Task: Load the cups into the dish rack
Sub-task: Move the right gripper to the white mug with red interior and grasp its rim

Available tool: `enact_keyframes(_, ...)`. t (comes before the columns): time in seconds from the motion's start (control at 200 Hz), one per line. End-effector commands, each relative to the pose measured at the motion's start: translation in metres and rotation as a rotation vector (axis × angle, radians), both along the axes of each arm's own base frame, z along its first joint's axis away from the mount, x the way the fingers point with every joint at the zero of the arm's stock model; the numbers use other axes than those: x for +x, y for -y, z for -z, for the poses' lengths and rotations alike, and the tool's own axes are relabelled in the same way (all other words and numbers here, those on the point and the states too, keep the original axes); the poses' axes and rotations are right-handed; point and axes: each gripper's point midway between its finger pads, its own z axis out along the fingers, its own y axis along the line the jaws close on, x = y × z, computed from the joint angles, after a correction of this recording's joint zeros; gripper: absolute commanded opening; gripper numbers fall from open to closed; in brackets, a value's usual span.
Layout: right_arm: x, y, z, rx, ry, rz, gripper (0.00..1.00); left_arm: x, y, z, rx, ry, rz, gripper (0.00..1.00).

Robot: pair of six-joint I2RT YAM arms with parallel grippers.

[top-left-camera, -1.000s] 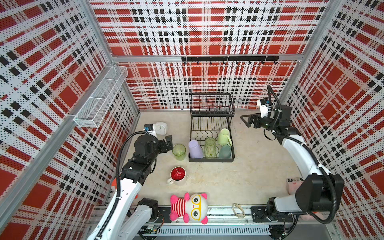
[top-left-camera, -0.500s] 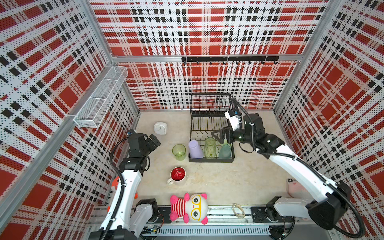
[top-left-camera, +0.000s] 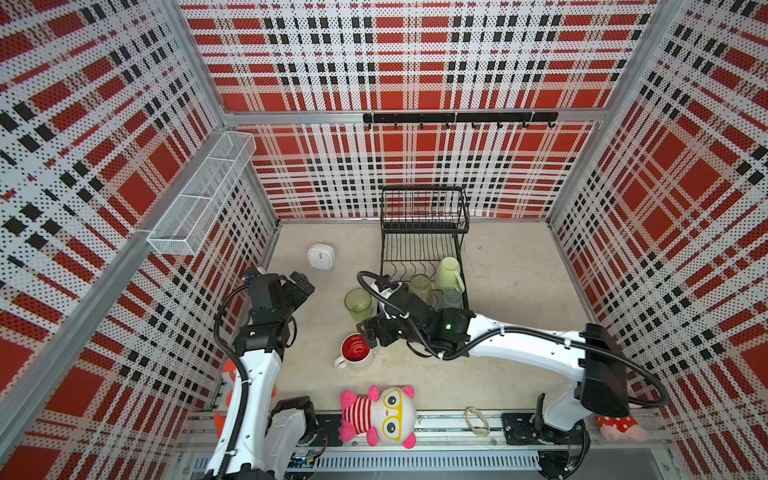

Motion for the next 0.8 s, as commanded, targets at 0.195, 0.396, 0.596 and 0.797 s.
enact_keyframes(0.195, -0.006, -0.011, 0.074, -0.182, -0.143, 0.013, 0.82, -0.002, 0.015, 0.017, -0.042, -0.016, 0.084, 0.98)
enact_keyframes(0.396, -0.010, -0.029, 0.095, -0.261, -0.217, -0.034, 0.70, -0.001, 0.025, 0.024, -0.064, -0.021, 0.141, 0.98)
enact_keyframes(0.596, -0.008, -0.029, 0.119, -0.312, -0.272, -0.026, 0.48, -0.004, 0.032, 0.033, -0.080, -0.019, 0.171, 0.98)
enact_keyframes(0.797, -0.007, -0.029, 0.131, -0.342, -0.304, -0.033, 0.33, -0.001, 0.039, 0.035, -0.101, -0.013, 0.208, 0.98)
